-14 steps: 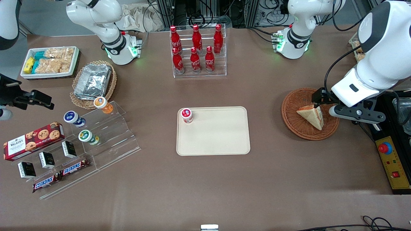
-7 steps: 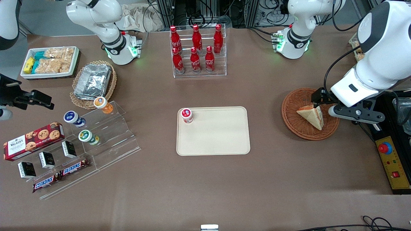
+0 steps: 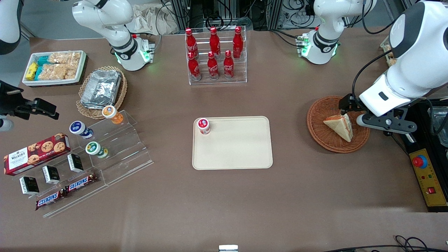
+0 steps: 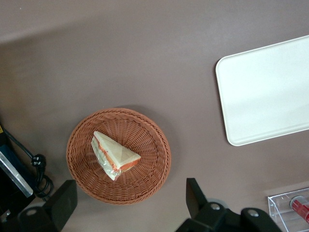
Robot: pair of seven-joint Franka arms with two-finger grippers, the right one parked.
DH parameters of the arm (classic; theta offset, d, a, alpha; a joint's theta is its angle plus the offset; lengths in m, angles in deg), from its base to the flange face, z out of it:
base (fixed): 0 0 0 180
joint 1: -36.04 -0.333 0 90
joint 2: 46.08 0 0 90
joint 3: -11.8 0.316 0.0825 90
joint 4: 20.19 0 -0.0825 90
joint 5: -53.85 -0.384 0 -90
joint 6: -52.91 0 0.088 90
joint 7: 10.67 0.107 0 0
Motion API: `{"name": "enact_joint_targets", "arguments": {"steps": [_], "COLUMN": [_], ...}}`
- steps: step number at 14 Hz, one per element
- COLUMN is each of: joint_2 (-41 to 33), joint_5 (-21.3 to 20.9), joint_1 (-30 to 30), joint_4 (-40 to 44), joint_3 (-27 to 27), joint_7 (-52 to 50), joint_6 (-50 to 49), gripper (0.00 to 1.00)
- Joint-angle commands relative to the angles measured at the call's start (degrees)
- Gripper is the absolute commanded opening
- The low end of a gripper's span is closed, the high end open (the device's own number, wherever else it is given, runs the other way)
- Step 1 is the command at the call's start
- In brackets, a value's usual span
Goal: Place sandwich from basket to tray
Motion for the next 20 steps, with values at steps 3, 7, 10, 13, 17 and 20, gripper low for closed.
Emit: {"name": "enact_joint_targets", "arguments": {"steps": [3, 7, 10, 13, 17, 20], "joint_2": [-2.83, -7.66, -9.42, -14.60, -16.82, -14.54], "joint_5": [0.13, 0.39, 0.48, 0.48, 0.30, 0.22], "joint_1": [0.24, -0.11, -0.20, -0.20, -0.11, -0.20], "joint_4": [-2.01, -8.59, -12.72, -24.47, -36.72, -37.87], "joint_3": [-0.13, 0.22, 1.97, 4.34, 5.14, 5.14], "joint_7": [-2.96, -8.76, -15.86, -25.61, -43.45, -49.45], "joint_6": [-1.62, 0.05, 2.07, 10.74, 21.75, 23.42], "gripper": [1.00, 1.00, 1.00, 1.00, 1.00, 1.00]}}
